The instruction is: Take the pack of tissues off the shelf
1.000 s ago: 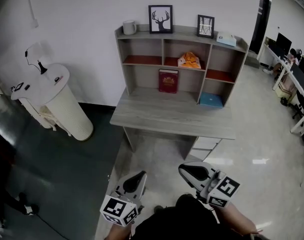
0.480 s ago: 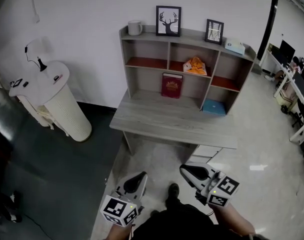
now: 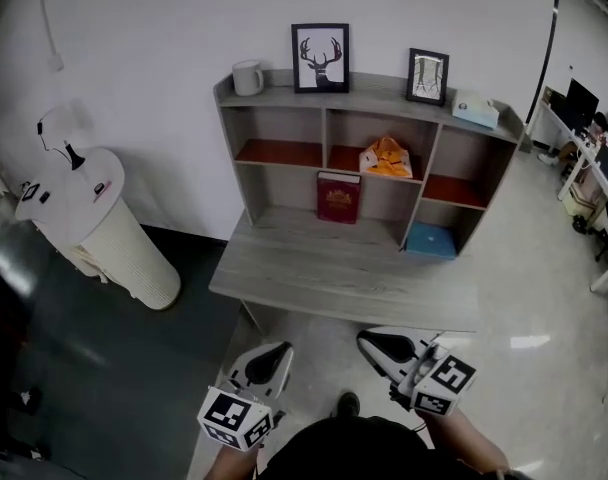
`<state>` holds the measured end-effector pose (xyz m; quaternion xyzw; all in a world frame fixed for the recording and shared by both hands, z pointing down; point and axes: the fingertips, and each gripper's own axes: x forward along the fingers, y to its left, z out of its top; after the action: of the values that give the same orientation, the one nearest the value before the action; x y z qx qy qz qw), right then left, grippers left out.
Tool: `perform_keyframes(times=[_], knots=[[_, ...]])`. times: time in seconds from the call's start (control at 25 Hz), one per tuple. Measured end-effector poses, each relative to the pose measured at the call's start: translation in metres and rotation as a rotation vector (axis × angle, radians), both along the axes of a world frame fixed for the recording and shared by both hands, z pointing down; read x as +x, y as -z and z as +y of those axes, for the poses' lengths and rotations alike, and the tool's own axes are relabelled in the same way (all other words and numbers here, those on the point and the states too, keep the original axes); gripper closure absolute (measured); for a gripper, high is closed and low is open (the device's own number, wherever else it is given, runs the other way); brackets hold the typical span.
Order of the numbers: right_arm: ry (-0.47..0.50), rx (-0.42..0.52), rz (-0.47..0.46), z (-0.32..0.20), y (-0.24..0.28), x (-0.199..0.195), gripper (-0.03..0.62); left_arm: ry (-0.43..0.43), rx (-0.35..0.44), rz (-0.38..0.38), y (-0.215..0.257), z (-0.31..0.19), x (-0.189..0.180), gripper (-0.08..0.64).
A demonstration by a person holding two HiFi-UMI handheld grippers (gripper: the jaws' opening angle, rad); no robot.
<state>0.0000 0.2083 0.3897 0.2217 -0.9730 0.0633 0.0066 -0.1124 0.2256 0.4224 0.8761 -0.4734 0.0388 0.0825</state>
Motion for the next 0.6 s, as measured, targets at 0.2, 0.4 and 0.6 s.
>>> perform_keyframes(times=[0.2, 0.4, 0.6], knots=[[0.024, -0.004, -0.010, -0.048, 0.002, 0.023, 0.571, -0.009, 0.008, -0.015, 0.009, -0.059, 0.029, 0.546], [-0.008, -0.022, -0.011, -0.079, -0.008, 0.056, 0.571, -0.065, 0.009, -0.041, 0.011, -0.104, 0.067, 0.546], [-0.072, -0.057, -0.026, -0.100, -0.018, 0.084, 0.571, -0.129, 0.000, -0.075, 0.013, -0.144, 0.094, 0.546]])
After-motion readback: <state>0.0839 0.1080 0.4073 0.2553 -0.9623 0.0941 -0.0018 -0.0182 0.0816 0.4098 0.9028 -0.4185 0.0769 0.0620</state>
